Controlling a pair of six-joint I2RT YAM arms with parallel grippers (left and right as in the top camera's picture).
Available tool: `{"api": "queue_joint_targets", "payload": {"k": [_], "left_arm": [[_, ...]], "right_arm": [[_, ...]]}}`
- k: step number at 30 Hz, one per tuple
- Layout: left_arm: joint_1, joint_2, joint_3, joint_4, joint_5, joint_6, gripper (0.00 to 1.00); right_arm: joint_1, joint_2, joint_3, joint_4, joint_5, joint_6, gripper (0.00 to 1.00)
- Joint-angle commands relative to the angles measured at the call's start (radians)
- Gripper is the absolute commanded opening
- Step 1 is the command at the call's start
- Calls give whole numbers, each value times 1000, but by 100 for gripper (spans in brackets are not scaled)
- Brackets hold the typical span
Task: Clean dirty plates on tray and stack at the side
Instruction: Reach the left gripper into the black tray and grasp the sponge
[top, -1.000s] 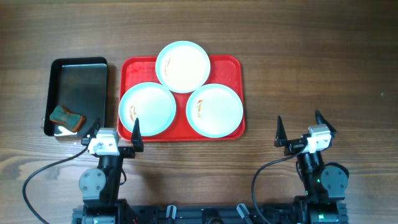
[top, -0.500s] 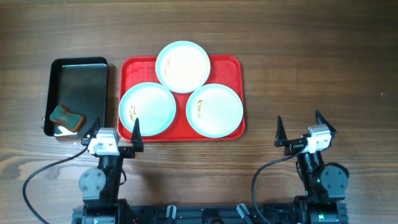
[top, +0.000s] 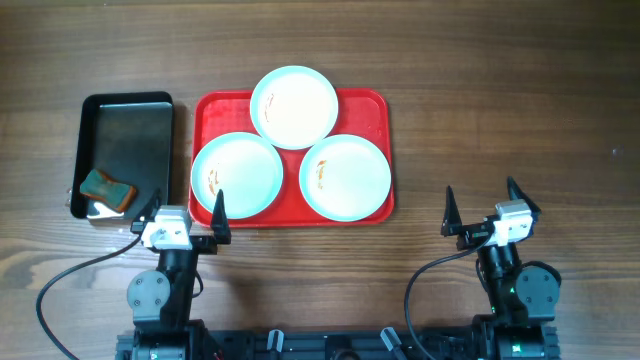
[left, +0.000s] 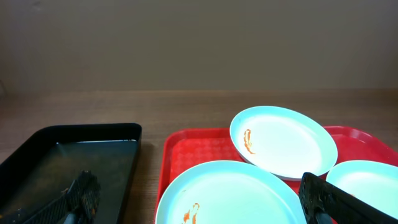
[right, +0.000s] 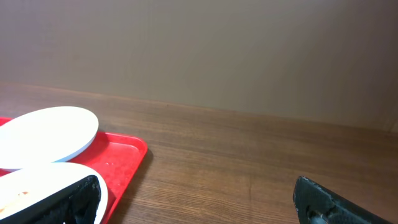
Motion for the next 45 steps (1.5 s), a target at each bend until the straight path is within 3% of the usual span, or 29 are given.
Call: {"api": "queue_joint_targets", "payload": {"k": [1,31,34,37,39,41,45], "left_arm": [[8,-6,-2,-10,-17,22,100],[8,-6,-2,-10,-12,21,100],[7,-6,-2,17,233,-148,100],[6,-6,-2,27,708,-406,100],[6,-6,-2,43,882,-466,100],[6,-6,-2,80,933,-484,100],[7,-6,-1,522,885,-749,100]], "right_arm": [[-5,-3,-1,5,14,-11,100],[-5,-3,-1,5,14,-11,100],[-5,-3,-1,5,14,-11,100],[-5,-3,-1,5,14,-11,100],[-5,-3,-1,5,14,-11,100],[-5,-3,-1,5,14,-11,100],[-5,-3,-1,5,14,-11,100]]}}
